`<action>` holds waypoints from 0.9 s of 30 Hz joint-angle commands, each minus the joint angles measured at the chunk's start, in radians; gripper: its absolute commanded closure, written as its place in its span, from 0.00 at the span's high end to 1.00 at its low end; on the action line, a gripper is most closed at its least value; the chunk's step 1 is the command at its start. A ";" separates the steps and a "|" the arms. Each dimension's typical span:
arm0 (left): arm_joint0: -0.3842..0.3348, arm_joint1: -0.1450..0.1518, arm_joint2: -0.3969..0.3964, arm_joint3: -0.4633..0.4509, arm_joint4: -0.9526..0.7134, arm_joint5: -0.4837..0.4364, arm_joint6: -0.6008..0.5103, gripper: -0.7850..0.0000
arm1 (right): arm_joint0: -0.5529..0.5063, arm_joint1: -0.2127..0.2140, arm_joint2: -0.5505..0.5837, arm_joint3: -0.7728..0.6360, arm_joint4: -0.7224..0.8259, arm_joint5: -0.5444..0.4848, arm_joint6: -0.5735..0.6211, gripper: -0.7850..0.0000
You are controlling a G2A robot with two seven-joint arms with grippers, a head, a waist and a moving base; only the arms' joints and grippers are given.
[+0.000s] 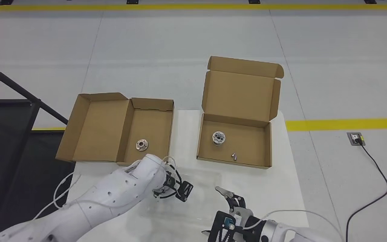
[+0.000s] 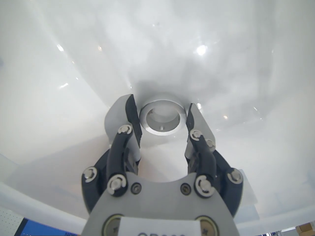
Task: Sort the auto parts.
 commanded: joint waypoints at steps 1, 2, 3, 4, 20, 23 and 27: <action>0.001 -0.002 0.000 0.008 -0.002 0.000 -0.001 0.53 | 0.000 0.000 0.000 0.000 0.000 0.000 0.000 1.00; 0.002 -0.002 0.000 0.009 -0.002 0.000 -0.003 0.52 | 0.000 0.000 0.000 0.000 0.000 0.000 0.000 1.00; 0.001 -0.002 0.000 0.010 -0.005 0.000 -0.005 0.52 | 0.000 0.000 0.000 0.000 0.000 0.000 0.000 1.00; 0.000 -0.002 0.000 0.009 -0.007 0.000 -0.007 0.52 | 0.000 0.000 0.000 0.000 0.000 0.000 0.000 1.00; -0.026 0.039 -0.011 -0.113 -0.075 0.000 -0.119 0.00 | 0.000 0.000 0.000 0.000 0.000 0.000 0.000 1.00; -0.024 0.065 -0.031 -0.199 -0.101 0.000 -0.180 0.00 | 0.000 0.000 0.000 0.000 0.000 0.000 0.000 1.00; -0.003 0.113 -0.079 -0.336 -0.138 0.000 -0.309 0.00 | 0.000 0.000 0.000 0.000 0.000 0.000 0.000 1.00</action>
